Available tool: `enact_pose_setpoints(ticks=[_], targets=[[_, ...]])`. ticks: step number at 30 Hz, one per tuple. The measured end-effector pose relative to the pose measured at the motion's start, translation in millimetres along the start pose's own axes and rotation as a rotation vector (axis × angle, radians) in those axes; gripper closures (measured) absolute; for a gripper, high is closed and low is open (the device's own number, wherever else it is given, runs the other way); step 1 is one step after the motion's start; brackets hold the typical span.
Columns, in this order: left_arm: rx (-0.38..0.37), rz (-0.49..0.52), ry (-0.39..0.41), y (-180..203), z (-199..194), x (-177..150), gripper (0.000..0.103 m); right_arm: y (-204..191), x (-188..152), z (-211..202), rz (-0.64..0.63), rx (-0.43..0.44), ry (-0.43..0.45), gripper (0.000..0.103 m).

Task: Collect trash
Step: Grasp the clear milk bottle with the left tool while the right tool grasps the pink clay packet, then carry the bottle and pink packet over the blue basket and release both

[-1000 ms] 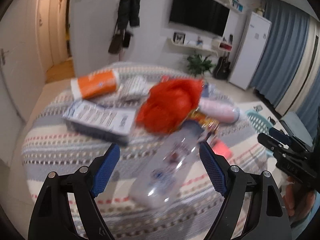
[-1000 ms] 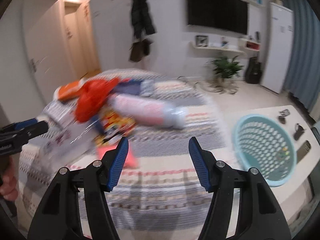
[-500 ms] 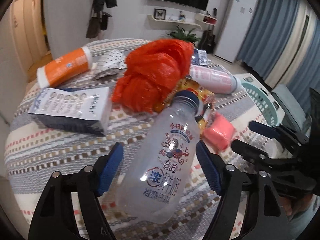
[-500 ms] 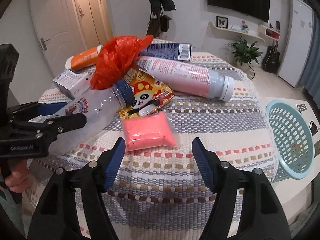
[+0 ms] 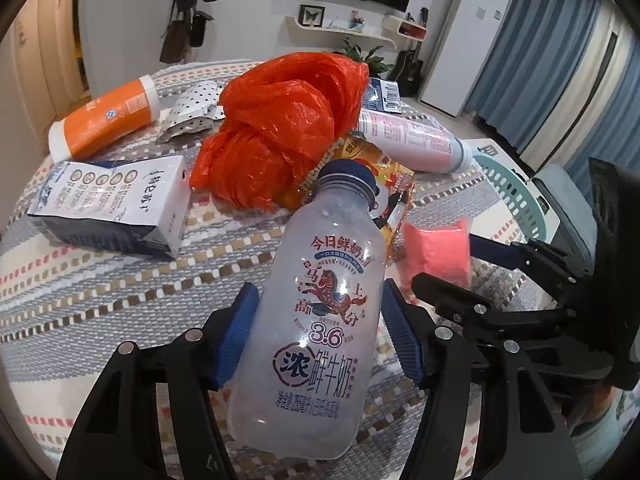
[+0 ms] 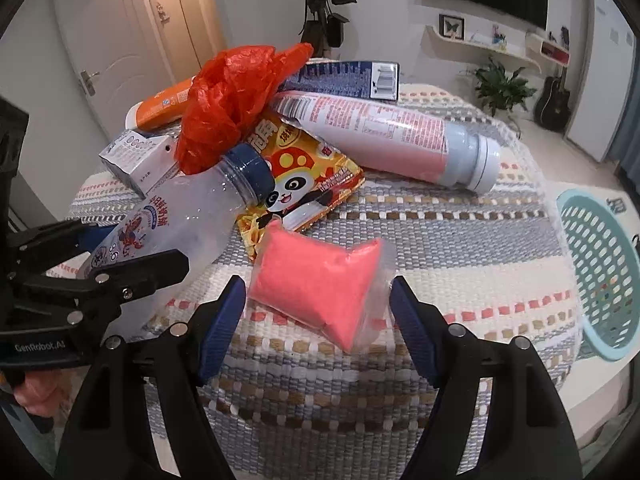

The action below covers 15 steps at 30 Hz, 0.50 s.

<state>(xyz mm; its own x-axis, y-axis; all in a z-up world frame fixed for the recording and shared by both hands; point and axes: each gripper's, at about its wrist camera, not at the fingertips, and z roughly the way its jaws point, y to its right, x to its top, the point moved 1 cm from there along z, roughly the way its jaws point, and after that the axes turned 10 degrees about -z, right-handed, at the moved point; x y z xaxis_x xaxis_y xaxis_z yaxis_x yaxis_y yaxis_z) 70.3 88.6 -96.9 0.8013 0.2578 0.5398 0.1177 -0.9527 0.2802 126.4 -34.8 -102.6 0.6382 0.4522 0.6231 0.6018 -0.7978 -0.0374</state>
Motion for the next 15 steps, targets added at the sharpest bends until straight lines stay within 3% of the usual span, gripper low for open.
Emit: enact_pose_setpoints(ticks=[5, 8, 15], targets=[[-0.016, -0.017, 0.031, -2, -8, -4, 0.044, 5, -2, -5, 0.012, -0.008, 0.021, 0.035], [-0.031, -0.030, 0.050, -4, -15, -5, 0.046, 6, -2, -6, 0.002, -0.023, 0.023, 0.043], [-0.025, -0.018, 0.023, 0, -9, -14, 0.047, 9, -4, -3, 0.006, 0.002, 0.019, 0.045]])
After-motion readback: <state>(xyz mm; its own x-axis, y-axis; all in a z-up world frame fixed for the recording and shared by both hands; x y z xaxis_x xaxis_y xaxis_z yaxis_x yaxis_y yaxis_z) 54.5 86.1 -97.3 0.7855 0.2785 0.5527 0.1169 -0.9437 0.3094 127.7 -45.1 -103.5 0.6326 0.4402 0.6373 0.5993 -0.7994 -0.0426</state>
